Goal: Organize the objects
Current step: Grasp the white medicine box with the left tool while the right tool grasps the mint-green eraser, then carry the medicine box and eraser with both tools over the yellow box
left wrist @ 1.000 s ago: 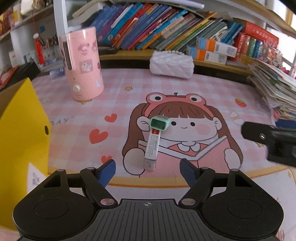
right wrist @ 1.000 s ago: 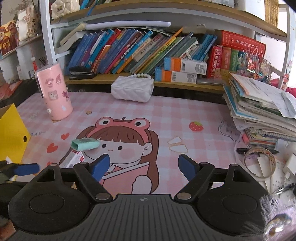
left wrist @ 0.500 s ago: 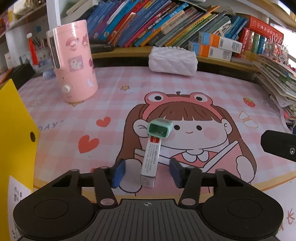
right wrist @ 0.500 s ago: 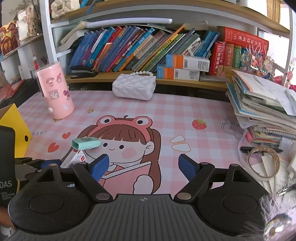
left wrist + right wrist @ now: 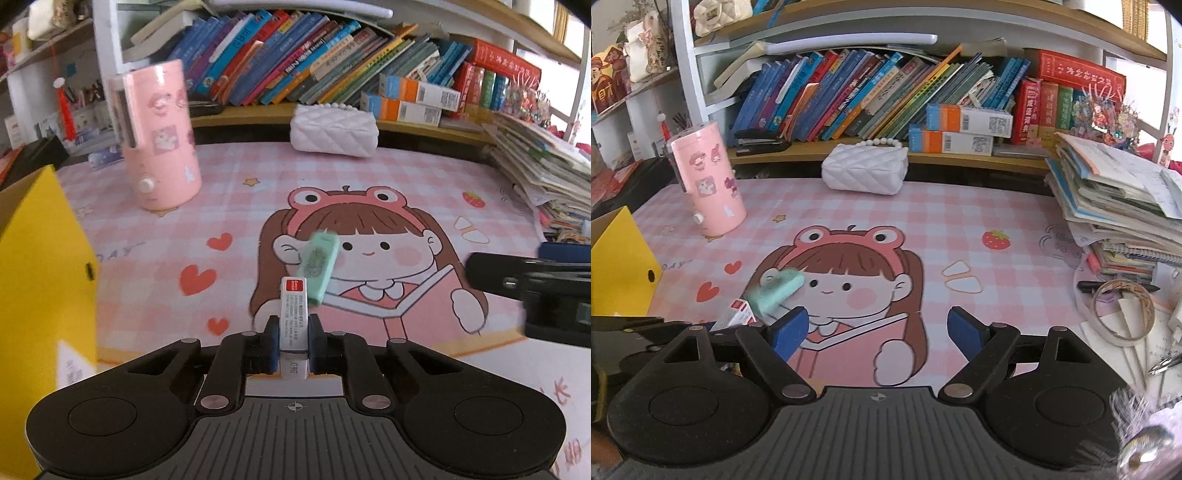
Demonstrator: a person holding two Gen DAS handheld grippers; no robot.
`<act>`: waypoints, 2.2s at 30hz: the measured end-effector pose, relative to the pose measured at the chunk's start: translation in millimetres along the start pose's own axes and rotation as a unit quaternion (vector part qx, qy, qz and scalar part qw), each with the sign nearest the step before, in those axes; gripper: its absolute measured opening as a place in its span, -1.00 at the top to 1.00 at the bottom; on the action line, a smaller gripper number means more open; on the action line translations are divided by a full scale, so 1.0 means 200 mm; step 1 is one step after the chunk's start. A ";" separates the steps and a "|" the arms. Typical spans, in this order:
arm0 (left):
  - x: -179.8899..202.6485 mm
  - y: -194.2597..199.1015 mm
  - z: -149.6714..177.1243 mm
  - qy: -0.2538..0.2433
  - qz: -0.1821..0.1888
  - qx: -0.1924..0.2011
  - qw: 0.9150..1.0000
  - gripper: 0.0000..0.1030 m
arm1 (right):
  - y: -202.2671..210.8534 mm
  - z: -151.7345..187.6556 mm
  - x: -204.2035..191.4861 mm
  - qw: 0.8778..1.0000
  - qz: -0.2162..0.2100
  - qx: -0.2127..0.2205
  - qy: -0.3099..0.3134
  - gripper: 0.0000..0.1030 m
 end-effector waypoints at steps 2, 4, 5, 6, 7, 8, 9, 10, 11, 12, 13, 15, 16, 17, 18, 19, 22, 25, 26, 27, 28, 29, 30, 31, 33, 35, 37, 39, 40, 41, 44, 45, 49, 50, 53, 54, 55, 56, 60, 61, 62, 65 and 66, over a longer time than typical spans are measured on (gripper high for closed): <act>-0.02 0.06 0.02 0.007 -0.001 0.002 1.000 0.75 | 0.00 0.01 -0.04 1.000 -0.007 -0.002 0.001 -0.58; -0.05 0.13 0.05 0.020 -0.004 0.005 1.000 0.75 | 0.00 0.01 -0.08 1.000 -0.015 -0.002 0.004 -0.58; -0.07 0.17 0.06 0.029 -0.005 0.008 1.000 0.75 | 0.00 0.02 -0.10 1.000 -0.019 -0.002 0.007 -0.58; -0.09 0.20 0.07 0.039 -0.006 0.010 0.999 0.75 | 0.00 0.02 -0.12 1.000 -0.022 -0.001 0.011 -0.59; -0.11 0.23 0.09 0.049 -0.005 0.013 0.999 0.75 | -0.01 0.02 -0.14 1.000 -0.026 -0.001 0.016 -0.60; -0.12 0.26 0.10 0.061 -0.004 0.015 0.998 0.75 | -0.02 0.03 -0.16 0.999 -0.030 -0.001 0.025 -0.60; -0.14 0.29 0.11 0.070 -0.002 0.017 0.997 0.75 | -0.04 0.04 -0.19 0.999 -0.035 -0.003 0.038 -0.61; -0.15 0.32 0.12 0.078 -0.002 0.019 0.997 0.75 | -0.06 0.04 -0.22 0.998 -0.040 -0.002 0.054 -0.61; -0.16 0.34 0.13 0.083 -0.003 0.020 0.996 0.75 | -0.08 0.05 -0.24 0.997 -0.045 0.000 0.067 -0.61; -0.16 0.36 0.14 0.085 -0.003 0.022 0.996 0.75 | -0.10 0.05 -0.26 0.996 -0.050 0.004 0.080 -0.61; -0.16 0.38 0.14 0.088 -0.004 0.023 0.996 0.75 | -0.12 0.05 -0.29 0.994 -0.055 0.008 0.094 -0.61; -0.16 0.41 0.15 0.090 -0.005 0.026 0.996 0.75 | -0.17 0.06 -0.32 0.991 -0.064 0.012 0.116 -0.61; -0.16 0.42 0.15 0.089 -0.005 0.028 0.996 0.75 | -0.19 0.05 -0.34 0.990 -0.068 0.014 0.124 -0.61; -0.15 0.43 0.15 0.088 -0.005 0.030 0.996 0.75 | -0.20 0.05 -0.35 0.988 -0.076 0.017 0.131 -0.61; -0.15 0.43 0.15 0.087 -0.005 0.031 0.996 0.75 | -0.22 0.05 -0.37 0.987 -0.085 0.020 0.137 -0.61; -0.15 0.44 0.15 0.086 -0.005 0.032 0.996 0.75 | -0.23 0.05 -0.39 0.984 -0.095 0.024 0.146 -0.61; -0.13 0.45 0.15 0.086 -0.005 0.034 0.996 0.75 | -0.26 0.04 -0.45 0.977 -0.117 0.038 0.175 -0.61; -0.12 0.46 0.15 0.086 -0.005 0.034 0.996 0.75 | -0.32 0.04 -0.51 0.965 -0.133 0.056 0.217 -0.61; -0.11 0.46 0.15 0.086 -0.005 0.033 0.996 0.75 | -0.35 0.04 -0.52 0.962 -0.139 0.056 0.228 -0.61; -0.10 0.46 0.16 0.087 -0.004 0.032 0.996 0.75 | -0.38 0.03 -0.52 0.960 -0.144 0.054 0.235 -0.61; -0.10 0.46 0.16 0.087 -0.003 0.032 0.996 0.75 | -0.41 0.03 -0.52 0.957 -0.151 0.049 0.241 -0.61; -0.10 0.46 0.16 0.088 -0.003 0.032 0.996 0.75 | -0.43 0.03 -0.52 0.956 -0.159 0.044 0.243 -0.62; -0.09 0.46 0.16 0.089 -0.002 0.032 0.996 0.75 | -0.46 0.02 -0.52 0.954 -0.168 0.039 0.245 -0.62; -0.09 0.46 0.16 0.089 -0.002 0.033 0.995 0.75 | -0.48 0.01 -0.51 0.953 -0.177 0.036 0.243 -0.63; -0.09 0.46 0.15 0.091 -0.003 0.035 0.995 0.75 | -0.51 0.00 -0.50 0.951 -0.192 0.031 0.240 -0.64; -0.09 0.46 0.15 0.092 -0.003 0.037 0.995 0.75 | -0.53 -0.01 -0.49 0.949 -0.203 0.027 0.239 -0.60; -0.09 0.46 0.15 0.093 -0.005 0.038 0.995 0.75 | -0.54 -0.01 -0.49 0.946 -0.216 0.025 0.239 -0.47; -0.09 0.46 0.15 0.095 -0.006 0.039 0.995 0.75 | -0.53 -0.01 -0.49 0.945 -0.224 0.029 0.237 -0.32; -0.09 0.46 0.14 0.095 -0.007 0.040 0.995 0.75 | -0.53 -0.01 -0.49 0.945 -0.223 0.028 0.237 -0.32; -0.09 0.46 0.14 0.095 -0.008 0.042 0.995 0.75 | -0.53 -0.01 -0.49 0.946 -0.223 0.026 0.234 -0.32; -0.09 0.47 0.13 0.094 -0.009 0.047 0.994 0.75 | -0.51 -0.01 -0.49 0.947 -0.224 0.019 0.228 -0.31; -0.09 0.48 0.13 0.093 -0.009 0.048 0.994 0.75 | -0.50 -0.01 -0.48 0.949 -0.223 0.017 0.221 -0.31; -0.08 0.48 0.14 0.091 -0.004 0.047 0.995 0.75 | -0.41 -0.02 -0.42 0.961 -0.209 0.013 0.181 -0.31; -0.07 0.48 0.14 0.090 -0.002 0.047 0.995 0.75 | -0.39 -0.03 -0.40 0.964 -0.203 0.012 0.172 -0.31; -0.07 0.49 0.15 0.094 0.007 0.050 0.994 0.75 | -0.29 -0.03 -0.35 0.973 -0.180 0.008 0.147 -0.31; -0.07 0.49 0.15 0.094 0.011 0.051 0.994 0.75 | -0.26 -0.04 -0.34 0.975 -0.173 0.006 0.136 -0.31; -0.06 0.49 0.15 0.090 0.015 0.053 0.994 0.75 | -0.22 -0.04 -0.32 0.978 -0.167 0.003 0.125 -0.31; -0.05 0.50 0.15 0.087 0.019 0.056 0.994 0.75 | -0.19 -0.03 -0.31 0.980 -0.160 0.002 0.117 -0.31; -0.04 0.55 0.17 0.081 0.034 0.069 0.994 0.75 | -0.04 0.00 -0.27 0.988 -0.123 -0.002 0.091 -0.31; -0.05 0.57 0.17 0.083 0.037 0.071 0.993 0.75 | 0.00 0.01 -0.26 0.990 -0.110 -0.009 0.085 -0.31; -0.05 0.58 0.18 0.083 0.040 0.074 0.993 0.75 | 0.03 0.03 -0.26 0.991 -0.101 -0.014 0.082 -0.31; -0.06 0.63 0.20 0.084 0.048 0.082 0.992 0.75 | 0.13 0.09 -0.25 0.994 -0.077 -0.032 0.071 -0.31; -0.07 0.65 0.21 0.084 0.050 0.085 0.992 0.75 | 0.16 0.11 -0.24 0.994 -0.072 -0.036 0.067 -0.31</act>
Point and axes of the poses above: each gripper's, at about its wrist camera, not at the fingertips, and y roughly against the way its jaws point, x to its right, z to its underside, the point moved 5 cm from there along -y, roughly the way its jaws point, and after that the axes turned 12 degrees about z, right-handed, at the moved point
